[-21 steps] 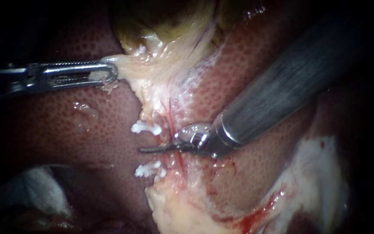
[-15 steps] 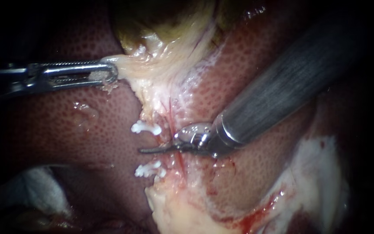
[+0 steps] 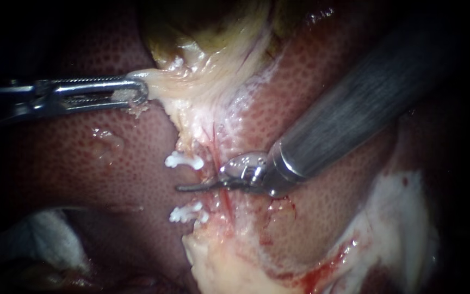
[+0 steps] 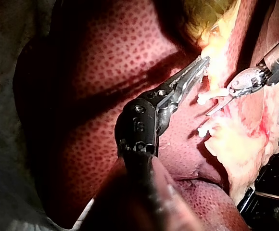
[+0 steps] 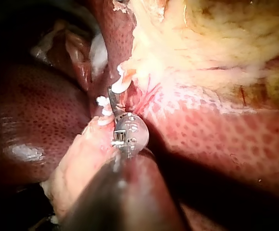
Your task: Go back from the cut left tube
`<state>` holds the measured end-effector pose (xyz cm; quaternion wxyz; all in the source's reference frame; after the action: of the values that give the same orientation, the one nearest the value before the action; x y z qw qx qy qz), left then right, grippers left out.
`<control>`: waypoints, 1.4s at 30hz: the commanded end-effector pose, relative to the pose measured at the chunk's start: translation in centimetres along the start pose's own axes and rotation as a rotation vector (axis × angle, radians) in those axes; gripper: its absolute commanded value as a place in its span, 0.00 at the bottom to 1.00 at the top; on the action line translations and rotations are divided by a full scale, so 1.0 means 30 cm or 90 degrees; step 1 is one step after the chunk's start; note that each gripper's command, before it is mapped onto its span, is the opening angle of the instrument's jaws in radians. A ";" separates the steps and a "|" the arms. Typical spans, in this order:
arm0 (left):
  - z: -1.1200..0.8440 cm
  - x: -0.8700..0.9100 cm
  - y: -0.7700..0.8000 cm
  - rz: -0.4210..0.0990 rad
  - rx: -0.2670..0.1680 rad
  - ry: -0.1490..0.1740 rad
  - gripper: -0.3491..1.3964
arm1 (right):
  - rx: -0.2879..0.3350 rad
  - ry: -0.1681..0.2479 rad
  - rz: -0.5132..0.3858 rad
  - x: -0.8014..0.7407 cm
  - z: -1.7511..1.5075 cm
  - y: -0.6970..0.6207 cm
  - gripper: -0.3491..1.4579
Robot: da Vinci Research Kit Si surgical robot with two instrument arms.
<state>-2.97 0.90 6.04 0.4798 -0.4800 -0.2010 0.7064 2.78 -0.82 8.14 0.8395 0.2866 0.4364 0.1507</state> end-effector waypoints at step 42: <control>0.0000 -0.0001 -0.0004 0.000 0.000 0.000 0.00 | -0.093 0.046 -0.095 -0.0047 -0.068 -0.0079 0.99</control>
<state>-2.96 0.90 6.04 0.4794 -0.4802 -0.2015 0.7064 1.01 -0.35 7.13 0.8505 0.1841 0.4756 0.1289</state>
